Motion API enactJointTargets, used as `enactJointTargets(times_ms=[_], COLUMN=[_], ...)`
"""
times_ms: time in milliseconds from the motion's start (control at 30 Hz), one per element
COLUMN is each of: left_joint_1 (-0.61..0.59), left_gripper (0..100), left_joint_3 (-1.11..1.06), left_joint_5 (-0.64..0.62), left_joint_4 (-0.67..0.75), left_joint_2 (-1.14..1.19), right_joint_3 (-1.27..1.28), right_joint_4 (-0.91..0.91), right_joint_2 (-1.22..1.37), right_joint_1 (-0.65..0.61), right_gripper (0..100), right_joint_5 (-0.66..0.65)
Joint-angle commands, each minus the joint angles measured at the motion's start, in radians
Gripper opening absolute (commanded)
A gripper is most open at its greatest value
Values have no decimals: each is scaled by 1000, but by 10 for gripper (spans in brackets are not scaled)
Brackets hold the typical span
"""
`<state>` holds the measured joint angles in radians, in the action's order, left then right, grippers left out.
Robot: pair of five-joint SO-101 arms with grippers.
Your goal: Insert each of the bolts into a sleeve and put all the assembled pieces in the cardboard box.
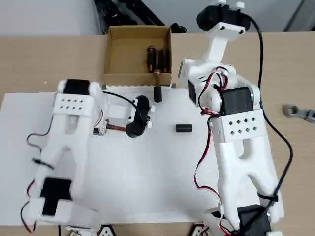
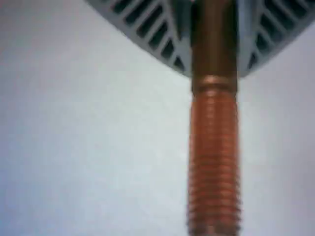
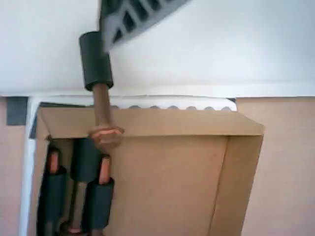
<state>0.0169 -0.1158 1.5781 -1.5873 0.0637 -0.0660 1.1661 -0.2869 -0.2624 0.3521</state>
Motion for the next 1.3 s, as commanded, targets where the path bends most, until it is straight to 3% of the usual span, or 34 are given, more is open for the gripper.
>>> enactJointTargets(times_ms=[0, 233, 400, 567, 733, 867, 1033, 1267], left_joint_1=[-8, -6, -8, -8, -6, 0, 12, -20], left_gripper=[5, 11, 96, 196, 232, 232, 232, 232], left_joint_3=[8, 8, 8, 31, 159, 326, 490, 464], left_joint_5=[55, 48, -60, -141, -302, -669, -1218, -2024], left_joint_4=[81, 201, 255, 245, 118, 21, -166, -163], left_joint_2=[80, 192, 221, 216, 216, 216, 221, 227], right_joint_3=[-6, -6, -6, -6, -6, -6, -9, -5], right_joint_4=[-8, -8, -8, -8, -8, -8, -8, -5], right_joint_2=[-44, -44, -42, -42, -44, -44, -48, -105], right_joint_1=[12, 12, 12, 12, 10, 7, 5, 10], right_gripper=[194, 194, 194, 194, 194, 194, 194, 194], right_joint_5=[-8, -9, -8, -6, -5, -5, -3, -3])
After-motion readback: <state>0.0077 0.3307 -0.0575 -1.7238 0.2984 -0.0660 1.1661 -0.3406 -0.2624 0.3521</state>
